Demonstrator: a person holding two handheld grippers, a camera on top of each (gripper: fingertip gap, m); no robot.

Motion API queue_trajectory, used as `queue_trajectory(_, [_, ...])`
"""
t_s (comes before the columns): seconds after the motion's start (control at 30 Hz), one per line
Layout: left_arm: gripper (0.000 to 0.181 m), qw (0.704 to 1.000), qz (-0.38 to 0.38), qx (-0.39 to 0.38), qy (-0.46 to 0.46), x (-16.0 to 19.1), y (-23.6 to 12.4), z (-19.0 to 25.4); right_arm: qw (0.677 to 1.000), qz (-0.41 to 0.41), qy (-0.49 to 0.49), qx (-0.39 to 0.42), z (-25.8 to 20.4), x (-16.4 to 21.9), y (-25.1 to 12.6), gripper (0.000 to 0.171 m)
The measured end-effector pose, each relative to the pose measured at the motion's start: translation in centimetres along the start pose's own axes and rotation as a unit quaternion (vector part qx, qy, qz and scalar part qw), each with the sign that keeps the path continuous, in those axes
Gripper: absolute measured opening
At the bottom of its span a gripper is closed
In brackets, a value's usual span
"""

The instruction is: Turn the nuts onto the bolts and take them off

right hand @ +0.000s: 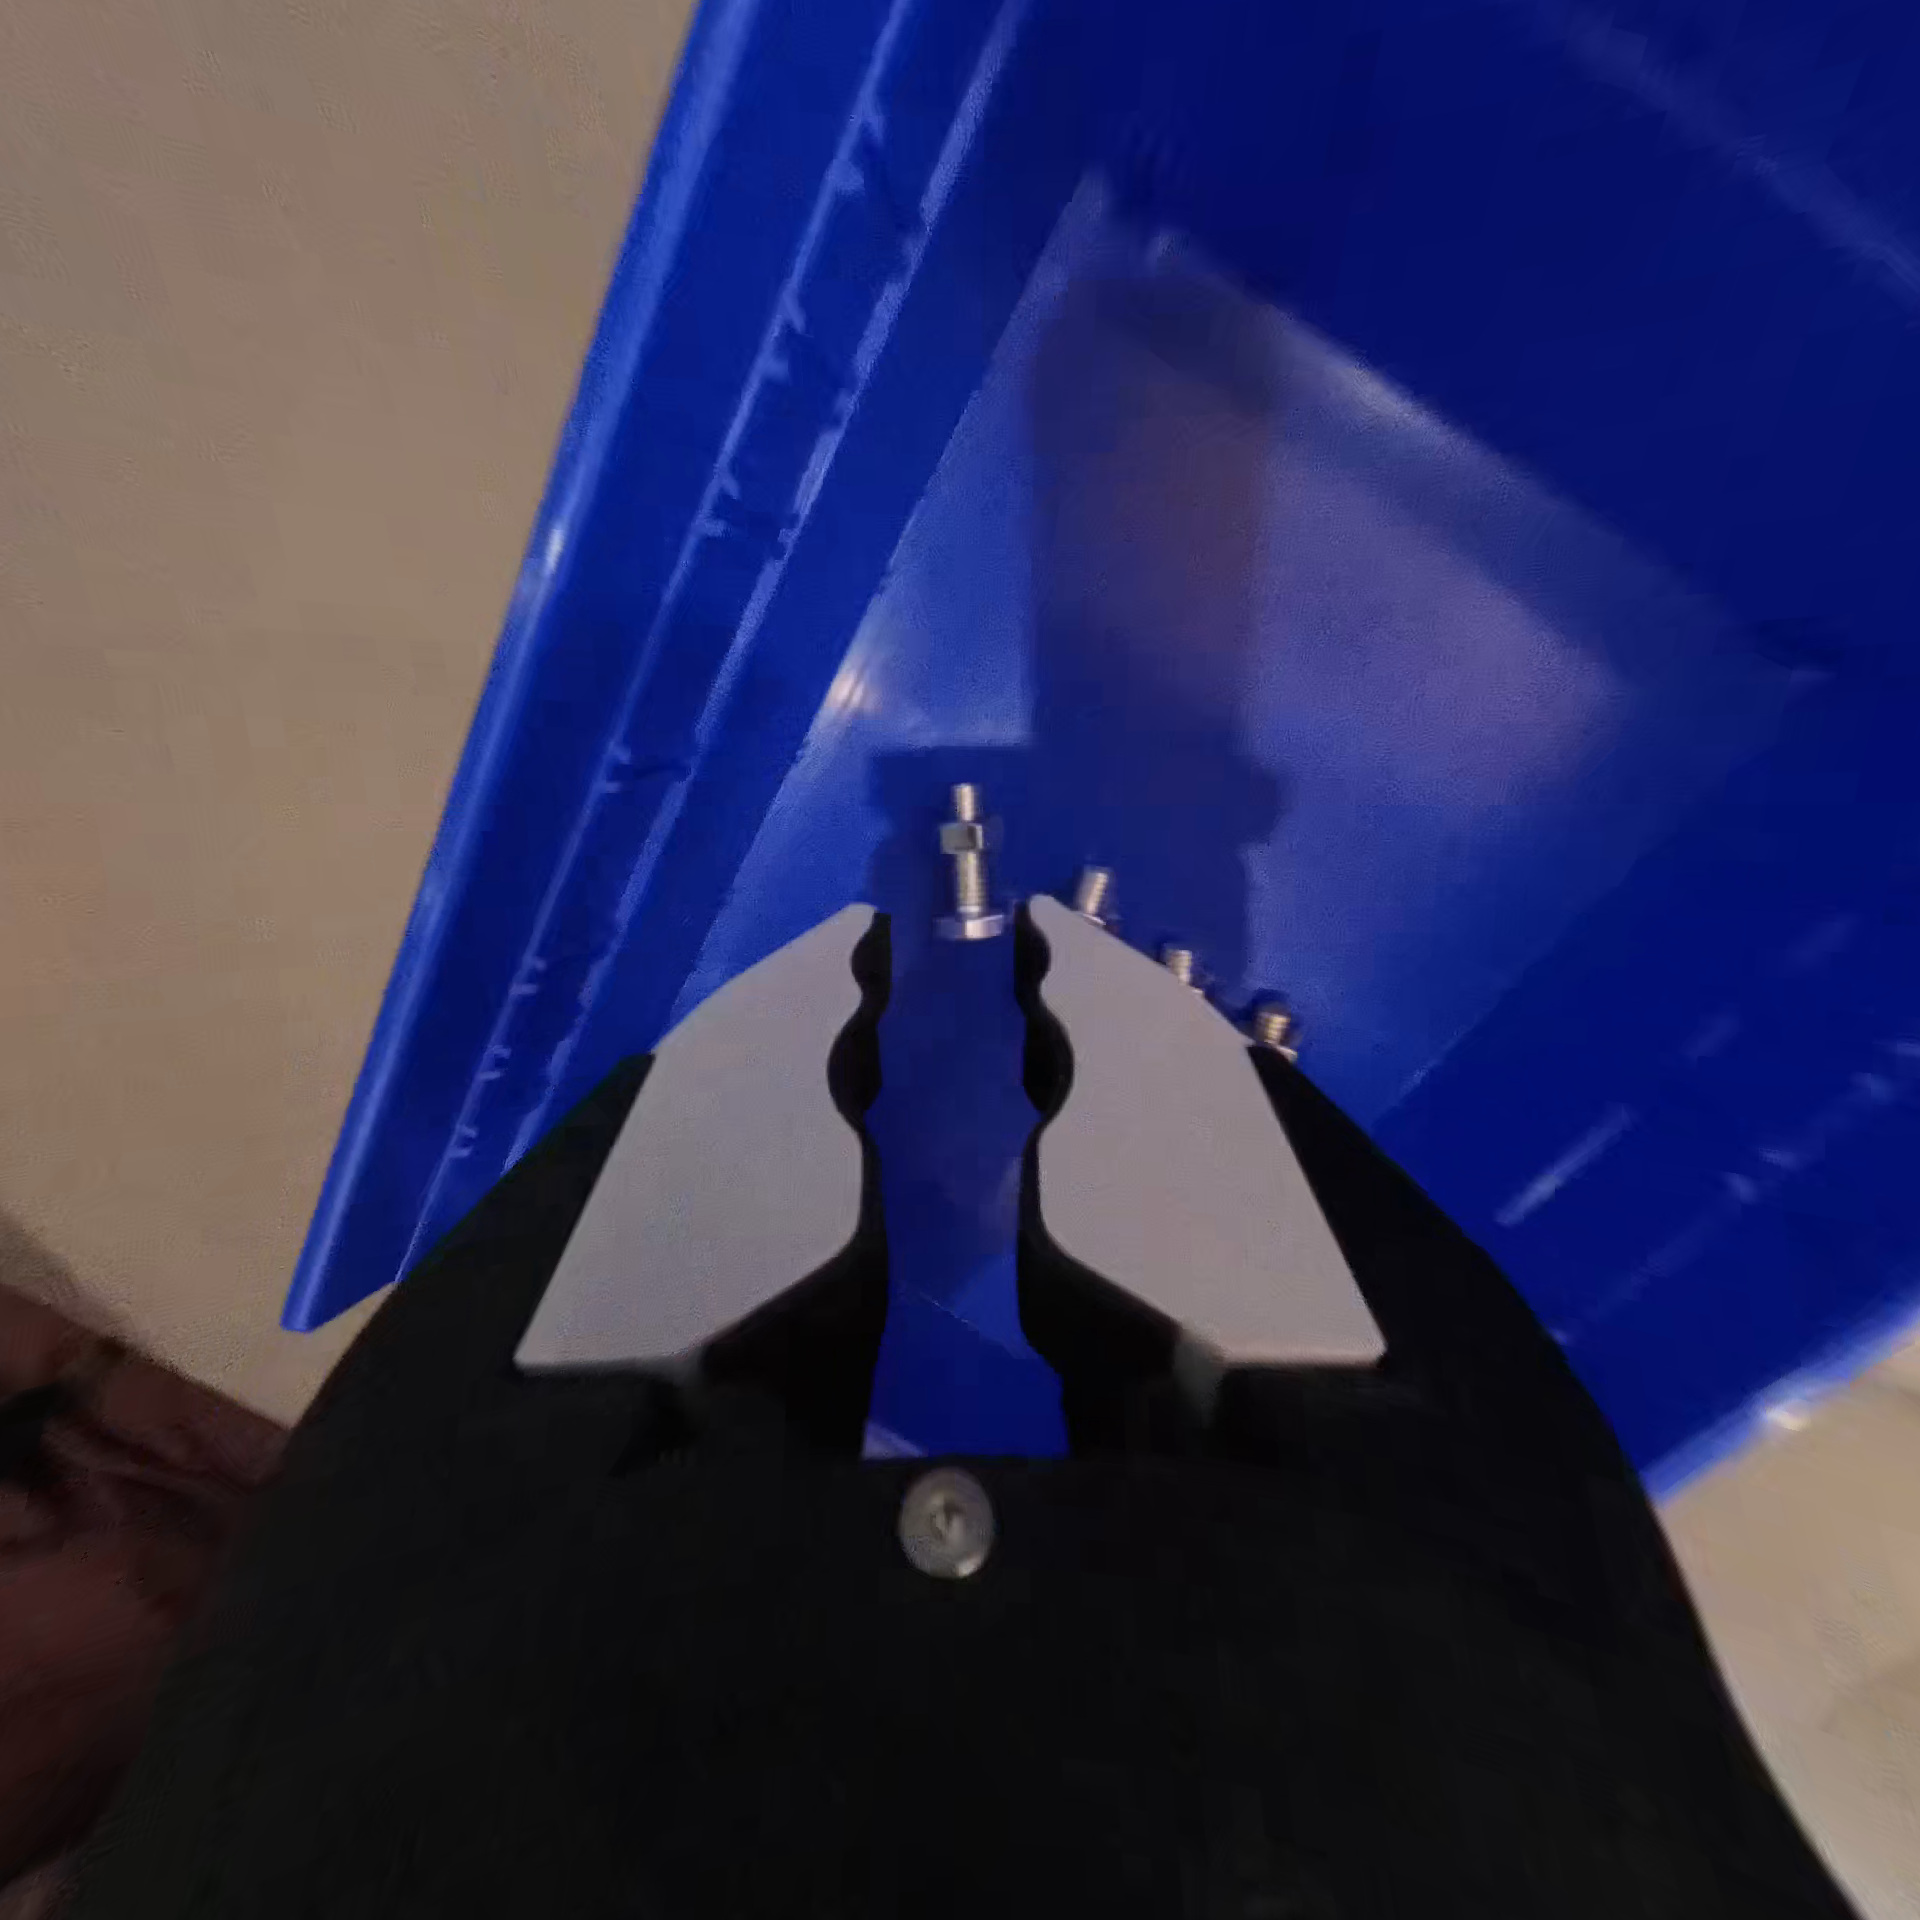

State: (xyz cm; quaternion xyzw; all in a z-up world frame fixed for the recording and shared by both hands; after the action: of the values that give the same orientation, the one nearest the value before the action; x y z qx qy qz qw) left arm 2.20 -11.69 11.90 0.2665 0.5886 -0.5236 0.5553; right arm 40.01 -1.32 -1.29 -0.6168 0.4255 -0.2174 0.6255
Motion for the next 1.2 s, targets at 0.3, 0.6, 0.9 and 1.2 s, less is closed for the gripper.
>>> queue_trajectory(0.3, [0.028,0.939,-0.078,-0.325,-0.078,1.1,-10.8,-6.9,0.949,0.222,0.115,0.193,5.3,9.0,-10.0,0.039])
queue_trajectory(0.6, [0.06,0.795,-0.17,-0.514,-0.275,8.3,-19.5,-15.3,0.965,0.154,0.193,0.091,8.8,10.9,-4.7,0.044])
queue_trajectory(0.9, [0.053,0.721,-0.262,-0.511,-0.388,14.7,-21.3,-19.7,0.98,0.03,0.194,0.031,8.5,9.7,-0.3,0.02])
queue_trajectory(1.2, [0.032,0.693,-0.324,-0.437,-0.473,18.4,-21.1,-20.3,0.984,0.013,0.178,0.024,8.4,9.5,0.0,0.014])
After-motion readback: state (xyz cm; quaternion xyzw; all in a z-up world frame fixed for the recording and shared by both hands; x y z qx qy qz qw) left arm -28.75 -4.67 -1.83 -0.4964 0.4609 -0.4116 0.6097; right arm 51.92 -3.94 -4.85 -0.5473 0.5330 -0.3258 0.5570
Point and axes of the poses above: each gripper's, where its closed fingertips meet, y out along the fingers, x out of its underside, z = x × y across the jaws, the point moved 9 cm from there along -y, back along the fingers, and after that the axes turned 13 degrees about -y, right-handed, at the moved point
